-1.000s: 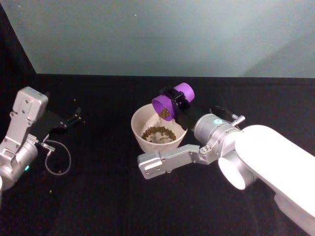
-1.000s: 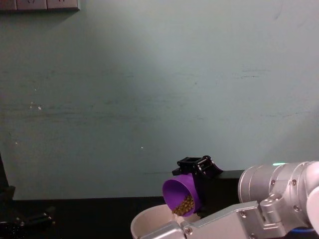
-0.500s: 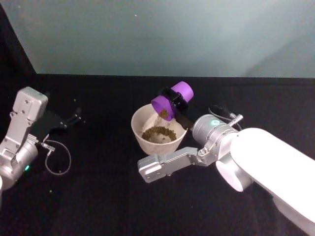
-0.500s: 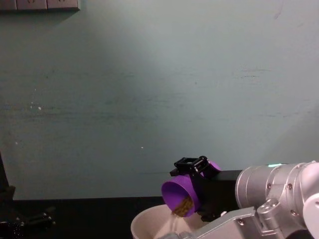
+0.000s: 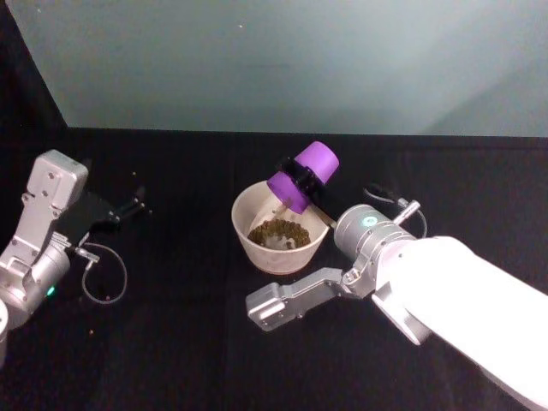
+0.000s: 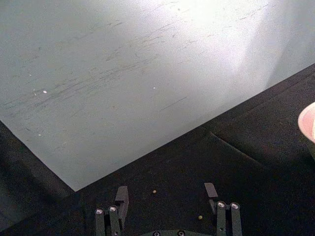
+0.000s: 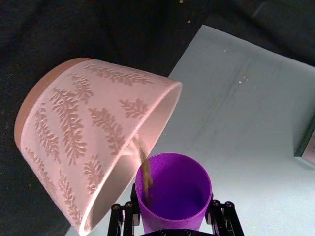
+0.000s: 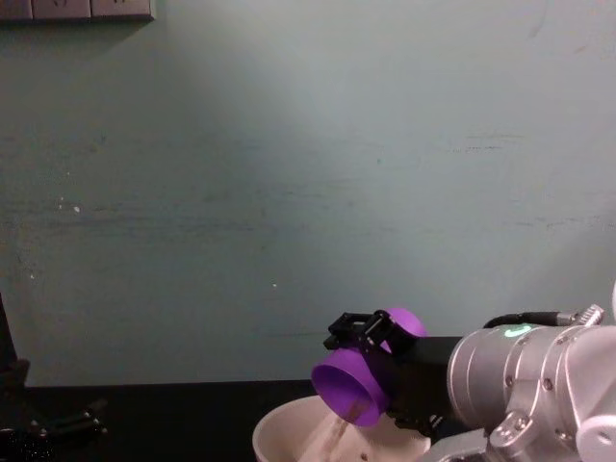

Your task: Pick up the cup and pour the mung beans from the cup into the bowl.

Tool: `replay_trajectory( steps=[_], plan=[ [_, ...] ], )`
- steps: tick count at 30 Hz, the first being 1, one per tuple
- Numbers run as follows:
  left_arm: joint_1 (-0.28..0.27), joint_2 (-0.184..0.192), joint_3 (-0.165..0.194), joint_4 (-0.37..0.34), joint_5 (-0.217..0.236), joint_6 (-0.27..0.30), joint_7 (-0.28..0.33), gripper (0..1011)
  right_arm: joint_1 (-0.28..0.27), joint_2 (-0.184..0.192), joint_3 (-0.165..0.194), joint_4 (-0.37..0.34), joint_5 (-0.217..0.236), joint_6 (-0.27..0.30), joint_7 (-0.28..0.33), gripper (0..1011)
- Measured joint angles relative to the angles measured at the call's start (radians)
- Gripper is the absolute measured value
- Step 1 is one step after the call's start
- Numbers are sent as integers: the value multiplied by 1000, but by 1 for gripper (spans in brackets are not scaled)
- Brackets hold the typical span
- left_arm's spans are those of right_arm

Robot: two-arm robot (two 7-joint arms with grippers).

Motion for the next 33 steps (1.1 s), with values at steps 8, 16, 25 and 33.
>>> replay_trajectory(
  steps=[8,16,25,33],
  plan=[
    [0,0,0,0,0,0,0,1000,14,7,-35,-3,-70,3,10,718],
    [0,0,0,0,0,0,0,1000,22,11,-54,-4,-108,1,16,718],
    [0,0,0,0,0,0,0,1000,28,12,-67,-3,-133,0,18,718],
    [0,0,0,0,0,0,0,1000,45,17,-105,0,-208,0,40,718]
  ],
)
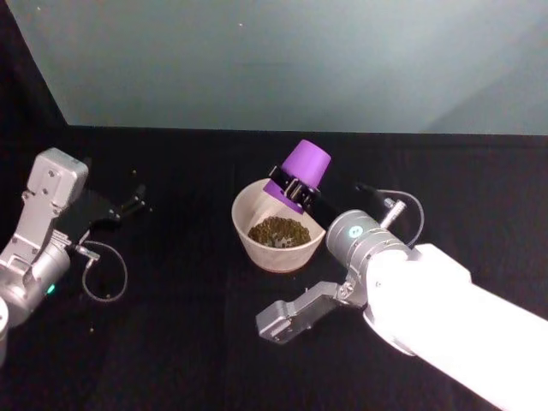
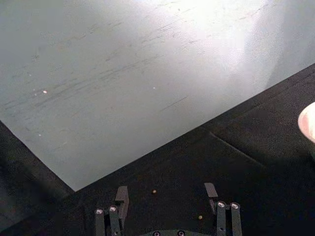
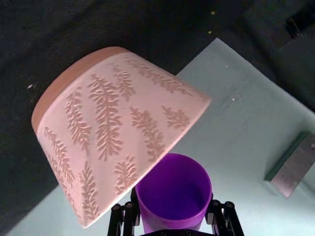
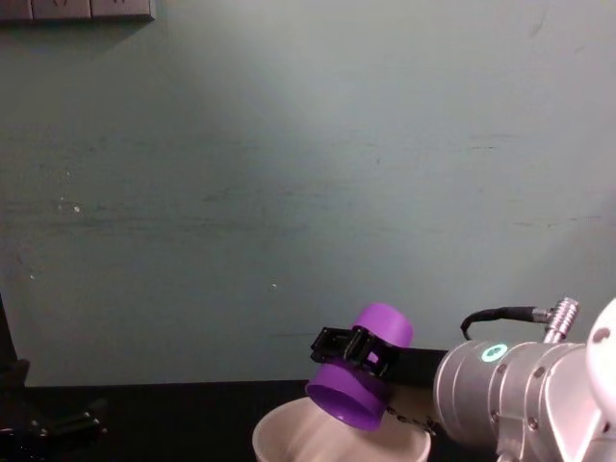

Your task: Pick up the cup and pour the mung beans from the cup into the bowl.

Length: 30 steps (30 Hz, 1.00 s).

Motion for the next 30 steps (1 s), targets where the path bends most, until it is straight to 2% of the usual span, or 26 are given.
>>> replay_trajectory(
  steps=[1,6,11,14,16,17,19,20,22,23,25,26,29,30],
  plan=[
    [0,0,0,0,0,0,0,1000,5,1,-10,0,-22,0,6,718],
    [0,0,0,0,0,0,0,1000,16,6,-33,0,-68,1,17,718],
    [0,0,0,0,0,0,0,1000,15,7,-33,-4,-72,3,17,718],
    [0,0,0,0,0,0,0,1000,4,7,-14,-12,-44,11,9,718],
    [0,0,0,0,0,0,0,1000,-17,7,23,-26,12,17,-12,718],
    [0,0,0,0,0,0,0,1000,-36,6,57,-36,66,21,-30,718],
    [0,0,0,0,0,0,0,1000,-54,6,89,-46,134,24,-49,718],
    [0,0,0,0,0,0,0,1000,-77,6,132,-59,211,25,-69,718],
    [0,0,0,0,0,0,0,1000,-100,4,176,-68,284,24,-89,718],
    [0,0,0,0,0,0,0,1000,-123,1,220,-75,363,16,-107,718],
    [0,0,0,0,0,0,0,1000,-147,-4,269,-78,448,2,-123,718],
    [0,0,0,0,0,0,0,1000,-170,-11,319,-79,534,-15,-135,718],
    [0,0,0,0,0,0,0,1000,-200,-22,385,-78,660,-42,-142,718],
    [0,0,0,0,0,0,0,1000,-220,-33,431,-75,743,-59,-141,718]
  ],
)
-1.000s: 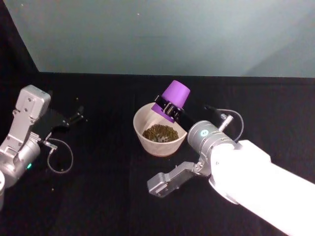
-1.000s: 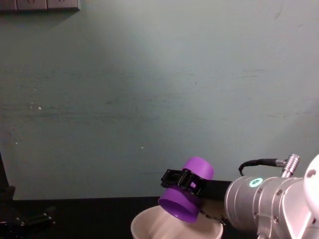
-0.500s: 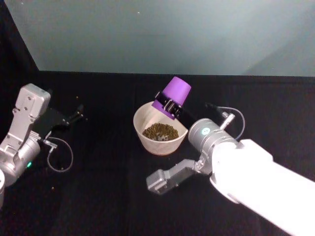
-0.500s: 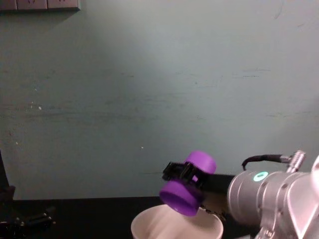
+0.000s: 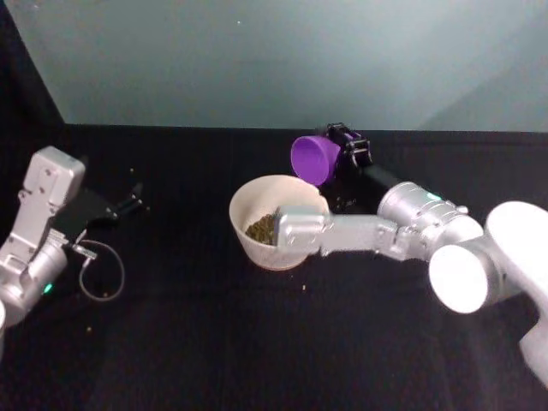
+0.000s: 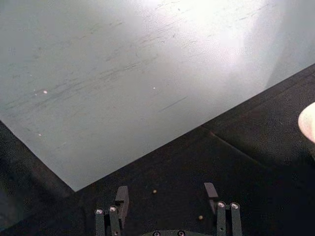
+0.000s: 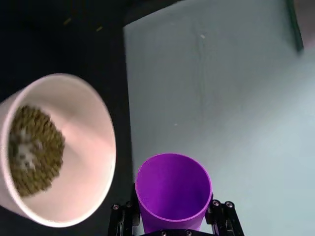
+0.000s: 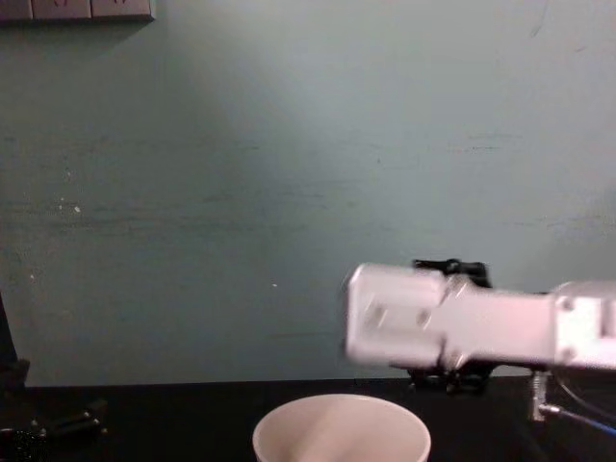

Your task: Pick up the cup and pour the mung beans from the cup into the bowl.

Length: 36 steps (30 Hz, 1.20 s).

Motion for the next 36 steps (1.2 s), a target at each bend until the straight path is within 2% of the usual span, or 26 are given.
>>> replay_trajectory(
  steps=[3,4,5,6,8,9,10,11,12,15,16,20,22,24,36],
  plan=[
    [0,0,0,0,0,0,0,1000,-27,-15,59,5,111,-18,7,718],
    [0,0,0,0,0,0,0,1000,-49,-28,105,12,198,-29,15,718],
    [0,0,0,0,0,0,0,1000,-56,-33,120,14,228,-33,17,718],
    [0,0,0,0,0,0,0,1000,-56,-33,120,14,228,-33,17,718],
    [0,0,0,0,0,0,0,1000,-88,-56,181,26,344,-38,23,718],
    [0,0,0,0,0,0,0,1000,-88,-56,181,26,344,-38,23,718],
    [0,0,0,0,0,0,0,1000,-104,-68,209,32,398,-39,24,718],
    [0,0,0,0,0,0,0,1000,-110,-73,221,34,419,-39,25,718],
    [0,0,0,0,0,0,0,1000,-124,-85,247,38,470,-40,25,718],
    [0,0,0,0,0,0,0,1000,-144,-101,283,43,542,-42,26,718],
    [0,0,0,0,0,0,0,1000,-155,-110,304,48,588,-44,28,718],
    [0,0,0,0,0,0,0,1000,-166,-124,339,62,676,-52,41,718],
    [0,0,0,0,0,0,0,1000,-166,-124,346,67,702,-54,48,718],
    [0,0,0,0,0,0,0,1000,-164,-119,345,67,709,-53,51,718],
    [0,0,0,0,0,0,0,1000,-165,-120,345,67,708,-53,51,718]
  ],
)
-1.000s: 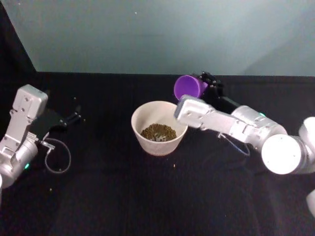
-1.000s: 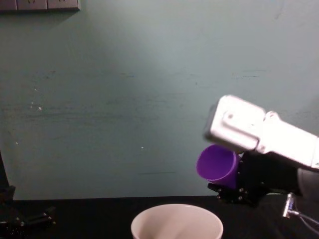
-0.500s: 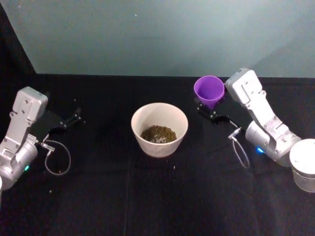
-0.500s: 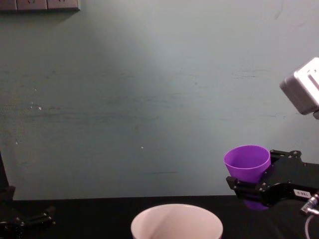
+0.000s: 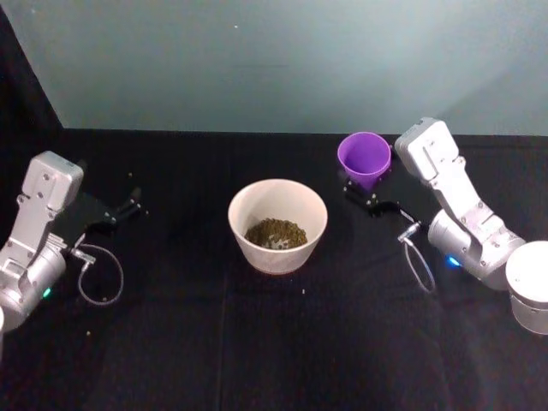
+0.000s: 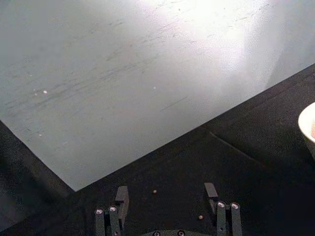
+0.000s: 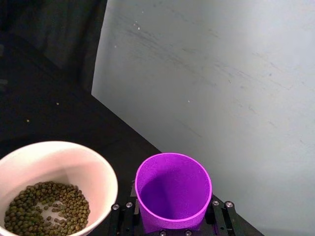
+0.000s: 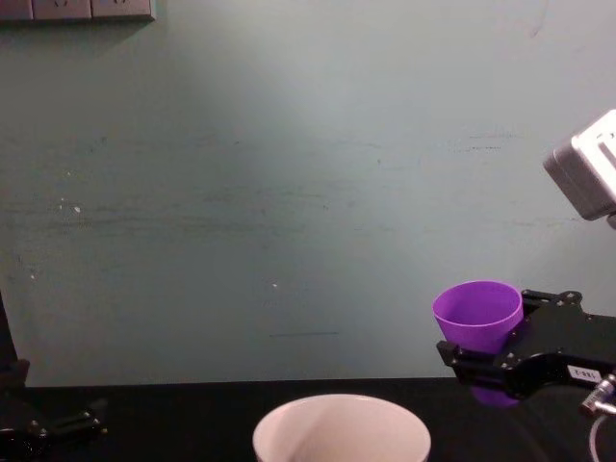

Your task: Pick up the cup and pour the mung beans from the cup into the bowl.

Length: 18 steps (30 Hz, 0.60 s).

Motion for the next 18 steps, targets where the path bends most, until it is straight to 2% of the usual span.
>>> replay_trajectory(
  steps=[8,14,18],
  plan=[
    [0,0,0,0,0,0,0,1000,2,7,0,5,16,-4,2,718],
    [0,0,0,0,0,0,0,1000,10,10,17,58,95,-49,30,718],
    [0,0,0,0,0,0,0,1000,27,13,22,128,159,-85,70,718]
  ],
)
